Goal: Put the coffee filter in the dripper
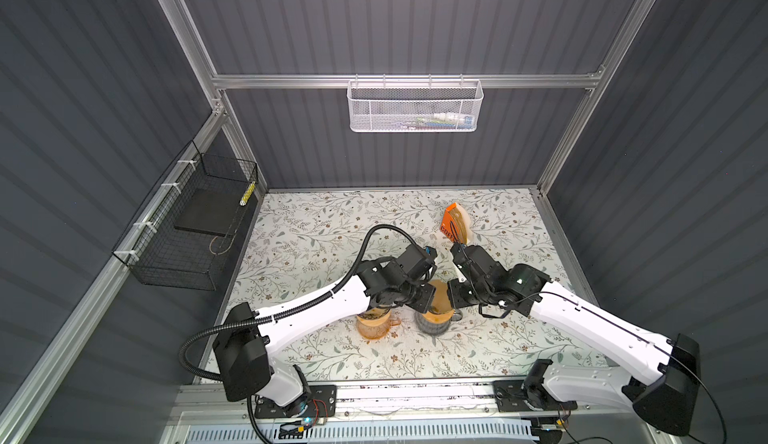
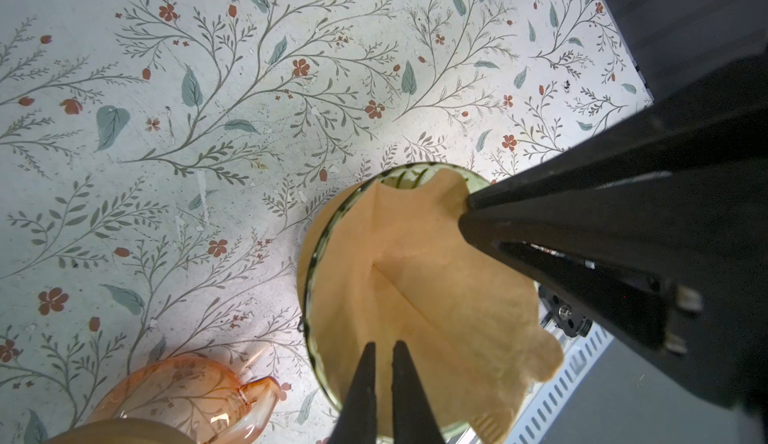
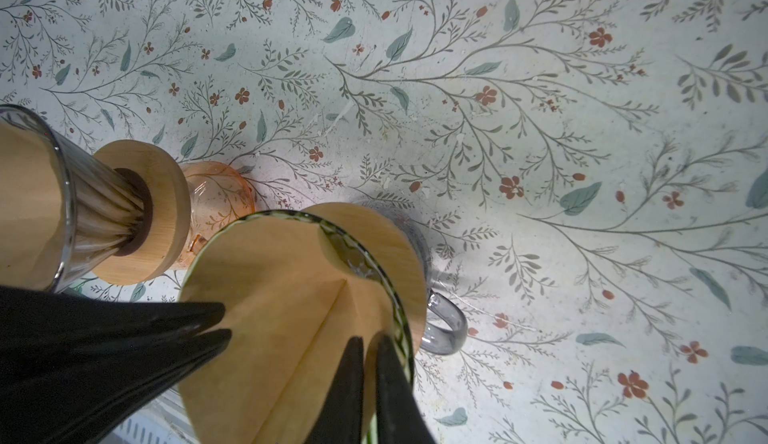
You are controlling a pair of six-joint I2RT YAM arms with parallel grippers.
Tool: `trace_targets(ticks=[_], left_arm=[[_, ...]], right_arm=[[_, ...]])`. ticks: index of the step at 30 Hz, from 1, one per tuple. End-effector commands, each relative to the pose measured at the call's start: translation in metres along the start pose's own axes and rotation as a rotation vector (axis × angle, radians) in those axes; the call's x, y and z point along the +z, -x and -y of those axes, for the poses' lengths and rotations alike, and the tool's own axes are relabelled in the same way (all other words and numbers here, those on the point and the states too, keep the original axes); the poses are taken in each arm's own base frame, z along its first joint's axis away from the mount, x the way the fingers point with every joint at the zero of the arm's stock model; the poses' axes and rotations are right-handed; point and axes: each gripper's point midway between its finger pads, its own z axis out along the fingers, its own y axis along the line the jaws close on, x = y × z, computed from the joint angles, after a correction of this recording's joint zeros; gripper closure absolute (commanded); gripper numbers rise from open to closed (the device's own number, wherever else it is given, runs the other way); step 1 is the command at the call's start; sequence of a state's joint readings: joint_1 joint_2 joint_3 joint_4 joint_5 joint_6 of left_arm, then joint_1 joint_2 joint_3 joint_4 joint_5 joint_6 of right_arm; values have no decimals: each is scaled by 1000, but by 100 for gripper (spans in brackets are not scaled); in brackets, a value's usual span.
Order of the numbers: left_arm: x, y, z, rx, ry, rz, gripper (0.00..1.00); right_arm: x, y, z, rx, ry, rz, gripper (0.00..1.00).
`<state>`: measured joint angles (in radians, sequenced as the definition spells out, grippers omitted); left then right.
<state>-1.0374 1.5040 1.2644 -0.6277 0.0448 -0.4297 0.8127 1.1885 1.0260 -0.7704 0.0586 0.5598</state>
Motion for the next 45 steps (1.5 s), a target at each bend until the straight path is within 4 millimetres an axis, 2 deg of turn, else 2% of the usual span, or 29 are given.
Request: trace_targets(ticks=[1, 12, 18, 29, 38, 42, 43, 45], left_arm=[[5, -3, -6, -13, 16, -16, 88], [3, 0, -6, -6, 21, -9, 88], [-3, 7, -5, -10, 22, 24, 88], [-22, 24, 1, -10, 10, 100, 86], [-38, 37, 5, -14, -2, 172, 77], [-51, 47, 1, -23, 24, 232, 74], [-55, 49, -2, -28, 41, 251, 74], [-64, 55, -10, -33, 85, 292, 73]], right_arm=[[-2, 5, 0, -18, -21, 7, 88], [-3, 8, 0, -23, -29, 14, 87], [-13, 13, -2, -21, -17, 38, 83], [-29, 22, -4, -19, 0, 86, 74], [-39, 28, -3, -13, 2, 122, 71], [-42, 31, -4, -12, 6, 140, 71], [-52, 35, -4, -10, 18, 175, 70], [-58, 39, 0, -9, 3, 206, 69]])
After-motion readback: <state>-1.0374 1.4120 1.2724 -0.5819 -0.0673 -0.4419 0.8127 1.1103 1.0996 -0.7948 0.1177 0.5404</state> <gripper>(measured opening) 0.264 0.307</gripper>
